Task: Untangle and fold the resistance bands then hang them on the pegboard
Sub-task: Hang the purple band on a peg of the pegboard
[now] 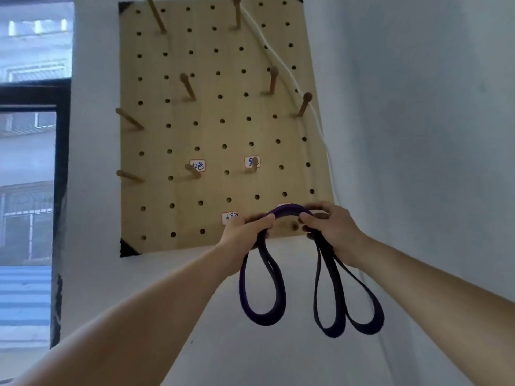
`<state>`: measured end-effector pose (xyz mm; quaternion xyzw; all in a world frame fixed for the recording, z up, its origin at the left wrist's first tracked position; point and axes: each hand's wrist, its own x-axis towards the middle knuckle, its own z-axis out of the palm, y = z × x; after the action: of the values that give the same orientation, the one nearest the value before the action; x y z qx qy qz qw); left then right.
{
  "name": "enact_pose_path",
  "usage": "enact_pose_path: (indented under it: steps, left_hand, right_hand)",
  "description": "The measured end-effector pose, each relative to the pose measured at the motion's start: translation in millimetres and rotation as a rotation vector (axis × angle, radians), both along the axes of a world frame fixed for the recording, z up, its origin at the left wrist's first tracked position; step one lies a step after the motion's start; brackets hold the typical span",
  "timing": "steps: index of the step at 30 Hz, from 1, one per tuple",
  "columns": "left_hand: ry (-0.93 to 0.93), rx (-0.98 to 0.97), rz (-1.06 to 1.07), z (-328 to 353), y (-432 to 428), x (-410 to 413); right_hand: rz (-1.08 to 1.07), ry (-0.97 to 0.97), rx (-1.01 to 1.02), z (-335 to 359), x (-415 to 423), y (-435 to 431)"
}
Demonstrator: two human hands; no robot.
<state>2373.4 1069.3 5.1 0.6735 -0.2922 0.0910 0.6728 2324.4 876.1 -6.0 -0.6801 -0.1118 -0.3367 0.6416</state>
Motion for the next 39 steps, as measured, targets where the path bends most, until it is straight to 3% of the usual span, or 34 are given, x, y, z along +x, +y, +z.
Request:
enact_pose_path:
  steps: [8,15,22,28,32,39]
  left_hand:
    - [-0.005,-0.031,0.080,3,-50,71]
    - [-0.135,-0.100,0.228,-9,-72,100]
    - [-0.036,0.045,-0.004,-34,-61,98]
    - [-0.167,0.219,0.002,-36,-43,72]
    - [-0.185,0.322,0.041,-38,-17,57]
    - [-0.145,0.404,0.067,-79,30,17]
  right_hand:
    - [-0.152,0.017,-0.241,26,63,-35]
    - [-0.271,0.008,-0.304,19,103,-31]
    - [-0.105,0.266,-0.221,9,80,-42]
    - [-0.004,0.315,-0.267,1,56,-36]
    - [-0.066,0.323,-0.282,-6,39,-35]
    - [-0.147,0.314,-0.657,-58,-4,-22]
